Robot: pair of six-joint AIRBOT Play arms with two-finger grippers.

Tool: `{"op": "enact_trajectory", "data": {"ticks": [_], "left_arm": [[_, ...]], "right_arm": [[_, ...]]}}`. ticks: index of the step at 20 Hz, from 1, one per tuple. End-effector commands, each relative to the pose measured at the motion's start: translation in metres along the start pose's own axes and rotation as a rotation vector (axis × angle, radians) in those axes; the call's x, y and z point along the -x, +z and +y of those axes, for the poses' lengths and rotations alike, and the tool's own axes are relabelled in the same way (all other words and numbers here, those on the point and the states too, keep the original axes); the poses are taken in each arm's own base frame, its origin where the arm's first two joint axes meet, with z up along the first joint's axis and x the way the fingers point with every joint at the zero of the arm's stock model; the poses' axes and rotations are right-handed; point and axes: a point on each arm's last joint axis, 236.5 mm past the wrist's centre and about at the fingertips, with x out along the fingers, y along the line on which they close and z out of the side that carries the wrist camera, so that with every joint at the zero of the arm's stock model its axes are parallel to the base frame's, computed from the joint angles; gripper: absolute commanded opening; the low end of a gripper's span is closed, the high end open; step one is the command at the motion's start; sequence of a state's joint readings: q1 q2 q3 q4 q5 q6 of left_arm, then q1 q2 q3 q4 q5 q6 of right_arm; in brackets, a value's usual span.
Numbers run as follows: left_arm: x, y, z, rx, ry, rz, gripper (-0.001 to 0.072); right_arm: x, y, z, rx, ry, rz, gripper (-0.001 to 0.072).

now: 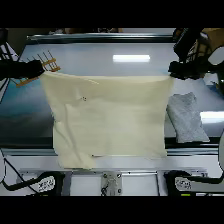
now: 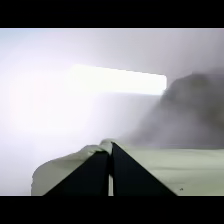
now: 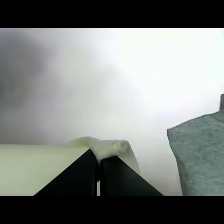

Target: Fold the clothes and pants, and hang the long-sleeved shirts on hangers.

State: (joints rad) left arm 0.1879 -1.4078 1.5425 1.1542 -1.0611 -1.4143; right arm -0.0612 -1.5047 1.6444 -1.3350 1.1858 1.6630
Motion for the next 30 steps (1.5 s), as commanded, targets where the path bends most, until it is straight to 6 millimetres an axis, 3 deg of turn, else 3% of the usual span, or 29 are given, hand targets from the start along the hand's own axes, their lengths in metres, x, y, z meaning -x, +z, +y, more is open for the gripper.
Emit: {"op": "enact_trajectory", "data": {"ticks": [1,3,5,8,11,17,25,30], "left_arm": [[-0.086,-0.002,0.014,-0.002,-0.003,0.052,0.0006],[-0.107,0.004,0.017,-0.004,-0.007,0.06,0.0006],[-0.119,0.006,0.022,-0.001,-0.009,0.078,0.0006],[-0.119,0.002,0.036,0.03,-0.005,0.117,0.0006],[-0.11,-0.009,0.056,0.071,0.009,0.162,0.0006],[-0.105,-0.06,0.075,0.122,0.049,0.198,0.0006],[-0.116,-0.146,0.083,0.163,0.065,0.337,0.0006],[-0.116,-0.158,0.083,0.173,0.061,0.369,0.0007]], "right_arm": [[-0.09,-0.003,-0.011,-0.026,-0.003,0.073,0.0008],[-0.11,0.012,-0.009,-0.048,0.012,0.016,0.0008],[-0.116,0.025,-0.008,-0.087,0.025,-0.042,0.0008],[-0.113,0.032,-0.011,-0.089,0.02,-0.069,0.0008],[-0.111,0.024,-0.016,-0.078,-0.001,-0.035,0.0008],[-0.114,-0.016,-0.016,-0.013,-0.06,0.065,0.0007],[-0.133,-0.109,-0.016,0.041,-0.123,0.265,0.0008],[-0.135,-0.128,-0.011,0.053,-0.122,0.318,0.0022]]}}
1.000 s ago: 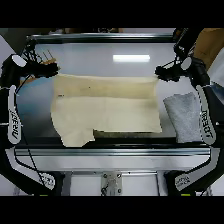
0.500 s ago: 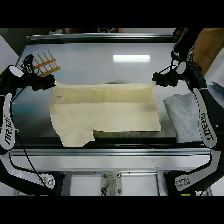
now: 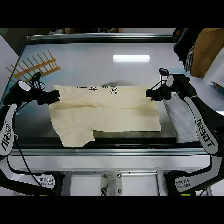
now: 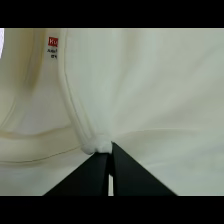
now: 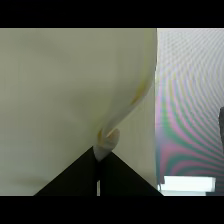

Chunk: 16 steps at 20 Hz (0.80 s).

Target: Fold the clothes and pants, and hang the long-sleeved shirts on hangers.

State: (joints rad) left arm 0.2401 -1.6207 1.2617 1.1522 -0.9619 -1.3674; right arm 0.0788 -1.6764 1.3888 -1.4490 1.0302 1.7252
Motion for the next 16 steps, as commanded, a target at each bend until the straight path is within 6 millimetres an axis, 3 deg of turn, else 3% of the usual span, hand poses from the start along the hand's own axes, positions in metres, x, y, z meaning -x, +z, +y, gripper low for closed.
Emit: {"op": "enact_trajectory", "data": {"ticks": [1,2,3,6,7,9,11,13,14,16], "left_arm": [[-0.001,-0.009,0.0,0.006,-0.003,0.025,0.0086],[0.003,-0.006,-0.001,0.002,-0.003,0.012,0.0409],[0.011,-0.001,-0.004,-0.004,-0.002,-0.014,0.0567],[0.061,0.019,-0.01,-0.016,0.001,-0.13,0.0564],[0.08,0.018,-0.012,-0.001,-0.001,-0.154,0.0564],[0.104,0.001,-0.011,0.037,-0.001,-0.161,0.0564],[0.103,-0.031,-0.012,0.06,-0.003,-0.126,0.0564],[0.091,-0.072,-0.015,0.07,-0.007,-0.066,0.0564],[0.086,-0.09,-0.018,0.068,-0.01,-0.039,0.0564],[0.077,-0.115,-0.024,0.061,-0.016,-0.007,0.0564]], "right_arm": [[-0.003,-0.016,0.002,0.002,-0.002,0.052,0.0075],[0.001,-0.016,0.002,0.004,-0.003,0.054,0.035],[0.01,-0.014,0.002,0.0,0.0,0.041,0.0554],[0.066,-0.006,-0.007,0.017,0.001,-0.032,0.0498],[0.086,-0.011,-0.015,0.03,-0.006,-0.035,0.0499],[0.114,-0.04,-0.041,-0.006,-0.022,0.0,0.0499],[0.115,-0.084,-0.069,-0.145,-0.043,0.046,0.05],[0.099,-0.136,-0.091,-0.334,-0.064,0.092,0.0512],[0.086,-0.161,-0.096,-0.447,-0.063,0.106,0.0512],[0.06,-0.193,-0.09,-0.667,0.007,0.097,0.0512]]}}
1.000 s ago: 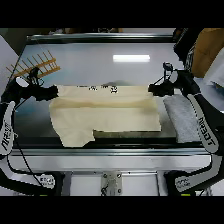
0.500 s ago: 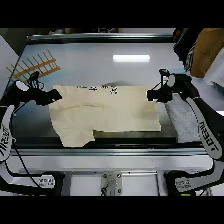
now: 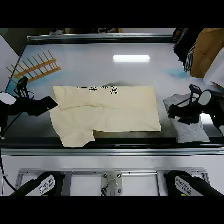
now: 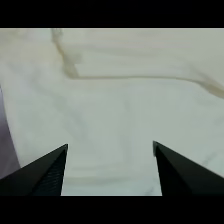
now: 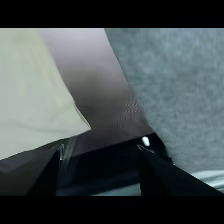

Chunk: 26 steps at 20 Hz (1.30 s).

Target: Fold the clothes and pants, and hang the long-sleeved shirts on hangers.

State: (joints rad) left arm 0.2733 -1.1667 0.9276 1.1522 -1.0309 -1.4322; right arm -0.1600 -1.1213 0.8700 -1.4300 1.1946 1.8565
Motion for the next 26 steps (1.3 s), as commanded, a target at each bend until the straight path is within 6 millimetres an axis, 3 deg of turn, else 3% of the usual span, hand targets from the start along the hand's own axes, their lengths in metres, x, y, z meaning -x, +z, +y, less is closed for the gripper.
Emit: {"op": "enact_trajectory", "data": {"ticks": [1,5,10,15,16,17,18,21,24,26], "left_arm": [[-0.008,-0.048,-0.006,-0.001,-0.005,0.051,0.0564],[-0.006,-0.057,-0.011,-0.019,-0.01,0.039,0.0564],[-0.005,-0.056,-0.011,-0.021,-0.011,0.033,0.0564],[-0.005,-0.056,-0.011,-0.021,-0.01,0.032,0.0565],[-0.005,-0.056,-0.011,-0.02,-0.009,0.033,0.0564],[-0.004,-0.058,-0.007,-0.011,-0.001,0.04,0.0565],[-0.002,-0.061,-0.001,0.02,0.003,0.058,0.0564],[0.006,-0.081,0.03,0.154,0.022,0.127,0.0565],[0.0,-0.117,0.066,0.325,0.047,0.153,0.0565],[-0.01,-0.144,0.076,0.391,0.054,0.179,0.0565]], "right_arm": [[-0.043,-0.055,-0.011,-0.37,0.125,0.02,0.0512],[-0.071,-0.055,0.017,-0.539,0.32,-0.048,0.051],[-0.085,-0.037,0.037,-0.487,0.34,-0.155,0.0509],[-0.103,-0.044,0.059,-0.44,0.341,-0.153,0.0504],[-0.103,-0.044,0.061,-0.416,0.341,-0.155,0.0361],[-0.102,-0.044,0.063,-0.371,0.341,-0.16,0.0056],[-0.099,-0.042,0.065,-0.34,0.345,-0.17,0.001],[-0.089,-0.037,0.069,-0.318,0.367,-0.199,0.001],[-0.082,-0.034,0.071,-0.296,0.38,-0.219,0.001],[-0.082,-0.034,0.071,-0.295,0.38,-0.22,0.0011]]}}
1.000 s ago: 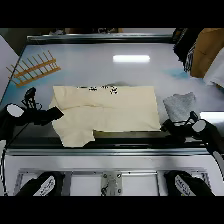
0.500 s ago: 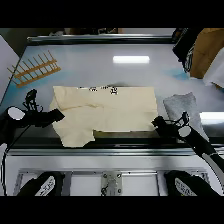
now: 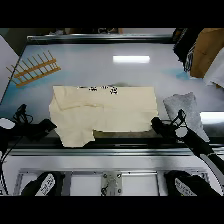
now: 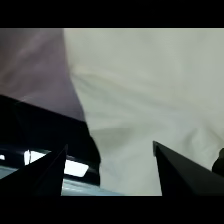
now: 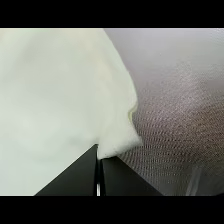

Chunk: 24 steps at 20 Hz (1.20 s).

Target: Fold the clothes and pants, and hang the long-sleeved shirts on hangers.

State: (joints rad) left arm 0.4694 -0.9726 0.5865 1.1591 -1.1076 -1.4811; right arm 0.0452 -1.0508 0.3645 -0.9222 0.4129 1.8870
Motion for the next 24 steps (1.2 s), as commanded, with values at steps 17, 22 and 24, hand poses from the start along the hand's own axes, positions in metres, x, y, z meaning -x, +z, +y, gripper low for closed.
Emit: {"op": "enact_trajectory", "data": {"ticks": [17,22,24], "left_arm": [[-0.049,-0.053,-0.027,-0.096,-0.015,0.184,0.0006],[0.009,-0.057,-0.018,-0.167,0.023,0.151,0.0006],[0.021,-0.06,-0.024,-0.188,0.011,0.12,0.0006]], "right_arm": [[0.01,-0.015,0.003,0.105,-0.014,0.107,0.001],[0.057,-0.002,-0.034,0.281,-0.214,0.236,0.001],[0.077,0.01,-0.042,0.35,-0.298,0.256,0.001]]}}
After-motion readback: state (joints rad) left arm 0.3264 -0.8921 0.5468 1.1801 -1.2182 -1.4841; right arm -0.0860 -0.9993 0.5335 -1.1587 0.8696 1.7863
